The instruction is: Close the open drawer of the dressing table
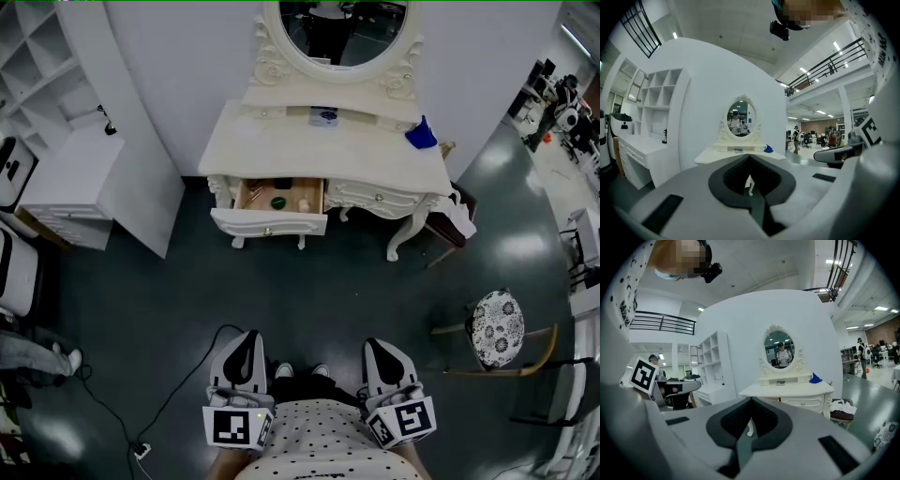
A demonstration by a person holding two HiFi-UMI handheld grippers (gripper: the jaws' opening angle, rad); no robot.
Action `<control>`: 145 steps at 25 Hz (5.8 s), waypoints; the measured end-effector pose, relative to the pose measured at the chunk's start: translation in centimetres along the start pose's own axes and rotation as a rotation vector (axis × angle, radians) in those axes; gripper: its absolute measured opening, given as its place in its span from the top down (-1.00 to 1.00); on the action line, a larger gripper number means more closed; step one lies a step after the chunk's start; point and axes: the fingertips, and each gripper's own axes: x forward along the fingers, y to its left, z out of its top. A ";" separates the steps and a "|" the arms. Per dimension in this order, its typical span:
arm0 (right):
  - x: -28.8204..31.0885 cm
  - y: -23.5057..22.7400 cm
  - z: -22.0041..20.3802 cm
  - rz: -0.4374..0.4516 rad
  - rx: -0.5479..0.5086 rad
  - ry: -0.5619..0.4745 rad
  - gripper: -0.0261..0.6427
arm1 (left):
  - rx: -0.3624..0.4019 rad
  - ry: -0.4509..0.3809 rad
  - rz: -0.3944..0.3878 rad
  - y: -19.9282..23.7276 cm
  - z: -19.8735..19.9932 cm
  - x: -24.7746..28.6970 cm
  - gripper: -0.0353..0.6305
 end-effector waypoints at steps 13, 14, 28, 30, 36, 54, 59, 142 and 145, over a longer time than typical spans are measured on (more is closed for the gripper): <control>0.5 -3.0 -1.1 0.008 0.018 0.016 0.90 | -0.012 0.000 0.032 -0.2 -1.0 2.3 0.87; 1.1 -3.2 -1.1 0.006 0.019 0.018 0.90 | -0.013 0.000 0.032 0.2 -1.1 2.8 0.87; 13.0 -3.6 4.5 -0.071 0.010 -0.031 0.90 | 0.013 -0.034 -0.020 9.2 3.1 13.6 0.87; 13.9 -3.7 4.7 -0.081 0.020 -0.033 0.90 | 0.017 -0.026 -0.028 9.9 3.2 14.6 0.87; 16.2 -4.8 4.5 -0.091 0.035 -0.007 0.90 | -0.007 -0.001 -0.019 11.1 2.4 16.9 0.87; 27.7 -15.5 8.5 0.033 -0.002 0.020 0.90 | 0.000 -0.051 0.184 13.8 5.2 29.6 0.87; 29.2 -17.3 8.2 0.062 0.004 0.053 0.90 | 0.001 -0.019 0.259 15.3 4.0 30.7 0.87; 34.9 -21.9 2.7 -0.185 0.110 0.317 0.90 | -0.098 0.774 -0.062 19.5 -31.5 53.8 0.47; 34.9 -22.1 2.8 -0.191 0.113 0.318 0.90 | -0.095 0.768 -0.059 19.8 -31.2 54.7 0.47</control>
